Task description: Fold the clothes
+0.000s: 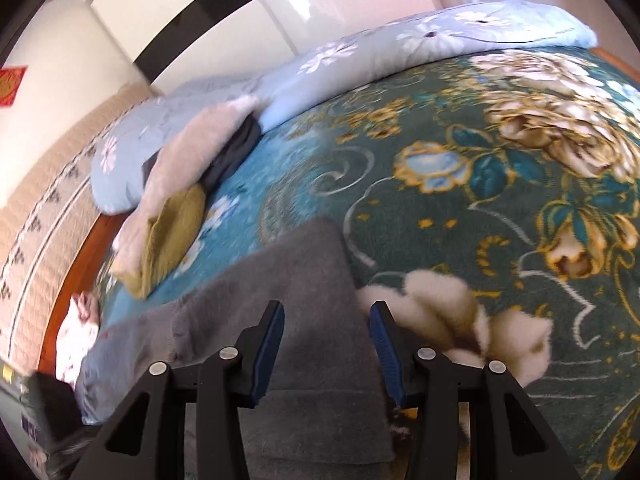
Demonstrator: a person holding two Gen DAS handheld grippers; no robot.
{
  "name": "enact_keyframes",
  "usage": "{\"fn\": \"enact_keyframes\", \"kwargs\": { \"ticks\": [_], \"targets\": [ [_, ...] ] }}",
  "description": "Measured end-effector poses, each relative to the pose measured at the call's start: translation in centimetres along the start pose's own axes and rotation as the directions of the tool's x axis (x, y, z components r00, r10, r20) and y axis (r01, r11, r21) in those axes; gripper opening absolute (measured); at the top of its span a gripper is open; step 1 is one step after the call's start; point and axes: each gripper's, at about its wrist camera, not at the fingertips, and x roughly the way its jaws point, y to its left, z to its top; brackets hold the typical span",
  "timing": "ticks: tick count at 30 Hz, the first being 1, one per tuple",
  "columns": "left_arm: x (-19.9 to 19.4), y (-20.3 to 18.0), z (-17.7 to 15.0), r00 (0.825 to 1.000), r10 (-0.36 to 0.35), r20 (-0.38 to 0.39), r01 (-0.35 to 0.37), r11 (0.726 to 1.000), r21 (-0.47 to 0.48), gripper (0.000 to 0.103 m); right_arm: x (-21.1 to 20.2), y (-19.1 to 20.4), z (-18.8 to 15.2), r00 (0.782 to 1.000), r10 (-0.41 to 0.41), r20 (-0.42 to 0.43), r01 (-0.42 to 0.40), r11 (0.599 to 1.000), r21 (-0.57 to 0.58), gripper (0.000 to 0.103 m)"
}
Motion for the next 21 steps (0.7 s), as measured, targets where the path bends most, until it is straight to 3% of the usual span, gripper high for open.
{"fn": "enact_keyframes", "kwargs": {
  "ticks": [4,5,7,8,12,14,17,21],
  "targets": [
    [-1.2,-1.2,0.4,1.0,-0.005,0.003,0.005,0.999,0.053,0.006,-0.2,2.0,-0.3,0.995,0.1,-0.006,-0.101,0.991,-0.086,0.048],
    [-1.6,-1.6,0.6,1.0,-0.011,0.002,0.011,0.997,0.074,0.01,0.0,2.4,-0.5,0.994,0.104,-0.017,-0.105,0.989,-0.106,0.048],
    [-2.3,-1.4,1.0,1.0,-0.019,0.009,0.018,0.997,0.069,0.029,0.7,3.0,-1.0,0.997,0.052,-0.052,-0.059,0.988,-0.139,0.048],
    [-2.6,-1.3,1.2,1.0,-0.022,0.012,0.021,0.998,0.066,0.045,1.4,2.9,-1.2,0.997,0.013,-0.082,-0.024,0.989,-0.143,0.048],
    [-1.1,0.0,2.4,0.998,-0.029,-0.058,0.028,0.999,-0.019,0.047,2.1,1.9,-1.3,0.992,0.017,-0.126,-0.028,0.996,-0.086,0.048],
    [-0.5,0.1,2.8,0.995,-0.008,-0.103,0.005,1.0,-0.027,0.047,2.2,1.8,-1.3,0.992,0.014,-0.128,-0.026,0.996,-0.089,0.048],
    [0.6,-0.6,3.7,0.988,0.002,-0.158,-0.006,1.0,-0.024,0.058,2.2,2.1,-1.3,0.992,0.001,-0.128,-0.015,0.994,-0.108,0.048],
    [1.5,-1.1,4.6,0.98,-0.003,-0.2,-0.005,0.999,-0.041,0.058,2.3,1.9,-1.2,0.992,0.003,-0.129,-0.017,0.994,-0.106,0.049]
  ]
}}
